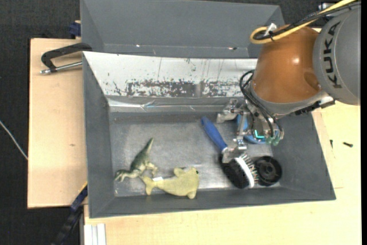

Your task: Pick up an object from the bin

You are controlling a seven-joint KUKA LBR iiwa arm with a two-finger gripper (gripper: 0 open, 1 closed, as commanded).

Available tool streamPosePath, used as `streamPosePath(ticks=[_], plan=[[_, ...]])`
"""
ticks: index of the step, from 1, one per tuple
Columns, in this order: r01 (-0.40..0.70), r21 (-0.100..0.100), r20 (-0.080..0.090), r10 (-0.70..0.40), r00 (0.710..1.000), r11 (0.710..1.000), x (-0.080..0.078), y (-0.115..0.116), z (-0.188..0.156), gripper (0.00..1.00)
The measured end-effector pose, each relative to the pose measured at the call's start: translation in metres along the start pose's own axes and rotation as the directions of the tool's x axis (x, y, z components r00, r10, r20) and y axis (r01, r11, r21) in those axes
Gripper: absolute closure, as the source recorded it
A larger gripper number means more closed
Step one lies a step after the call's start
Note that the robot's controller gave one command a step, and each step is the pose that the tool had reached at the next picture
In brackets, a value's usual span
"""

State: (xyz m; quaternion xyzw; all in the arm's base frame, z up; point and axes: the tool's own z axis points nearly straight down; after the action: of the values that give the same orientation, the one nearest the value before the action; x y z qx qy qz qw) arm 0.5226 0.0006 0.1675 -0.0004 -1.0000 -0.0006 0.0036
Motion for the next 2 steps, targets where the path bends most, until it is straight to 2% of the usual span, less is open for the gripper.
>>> streamPosePath(ticks=[1,2], plan=[[0.033,-0.001,0.017,-0.033,0.999,0.999,-0.014,-0.049,0.032,0.00],[-0.274,-0.001,0.014,0.274,0.962,0.962,-0.042,-0.100,0.050,0.00]])
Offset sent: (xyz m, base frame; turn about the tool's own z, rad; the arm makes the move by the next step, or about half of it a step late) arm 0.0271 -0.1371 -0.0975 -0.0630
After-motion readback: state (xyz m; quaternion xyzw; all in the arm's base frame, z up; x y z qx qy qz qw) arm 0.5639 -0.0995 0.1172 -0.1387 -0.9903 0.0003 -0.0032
